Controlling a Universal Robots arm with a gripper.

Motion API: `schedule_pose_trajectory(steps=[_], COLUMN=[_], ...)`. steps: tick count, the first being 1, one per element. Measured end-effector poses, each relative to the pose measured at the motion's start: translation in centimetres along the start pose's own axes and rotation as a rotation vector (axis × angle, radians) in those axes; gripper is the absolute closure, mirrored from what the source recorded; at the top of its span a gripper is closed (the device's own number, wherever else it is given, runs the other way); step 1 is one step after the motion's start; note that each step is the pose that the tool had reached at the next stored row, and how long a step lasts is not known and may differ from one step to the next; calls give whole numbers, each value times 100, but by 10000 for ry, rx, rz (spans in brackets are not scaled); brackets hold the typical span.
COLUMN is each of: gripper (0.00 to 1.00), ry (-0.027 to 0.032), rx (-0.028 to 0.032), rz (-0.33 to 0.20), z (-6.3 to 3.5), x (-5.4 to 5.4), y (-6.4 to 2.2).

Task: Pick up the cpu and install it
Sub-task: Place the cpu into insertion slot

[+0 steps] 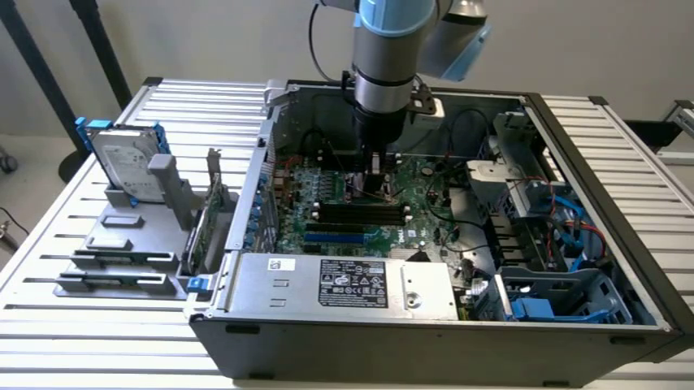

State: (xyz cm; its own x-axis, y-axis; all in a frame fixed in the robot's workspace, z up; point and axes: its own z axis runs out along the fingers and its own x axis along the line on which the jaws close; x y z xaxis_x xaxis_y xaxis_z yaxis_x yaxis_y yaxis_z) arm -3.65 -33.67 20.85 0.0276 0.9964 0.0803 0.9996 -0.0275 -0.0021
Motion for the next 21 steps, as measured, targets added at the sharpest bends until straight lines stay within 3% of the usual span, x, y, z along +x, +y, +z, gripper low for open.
schedule_pose_trajectory(steps=[5,21], gripper=[46,46], ry=[-23,-25], rx=[-48,-82], rz=[-8,-13], z=[14,59], x=[17,18], y=[-9,-16])
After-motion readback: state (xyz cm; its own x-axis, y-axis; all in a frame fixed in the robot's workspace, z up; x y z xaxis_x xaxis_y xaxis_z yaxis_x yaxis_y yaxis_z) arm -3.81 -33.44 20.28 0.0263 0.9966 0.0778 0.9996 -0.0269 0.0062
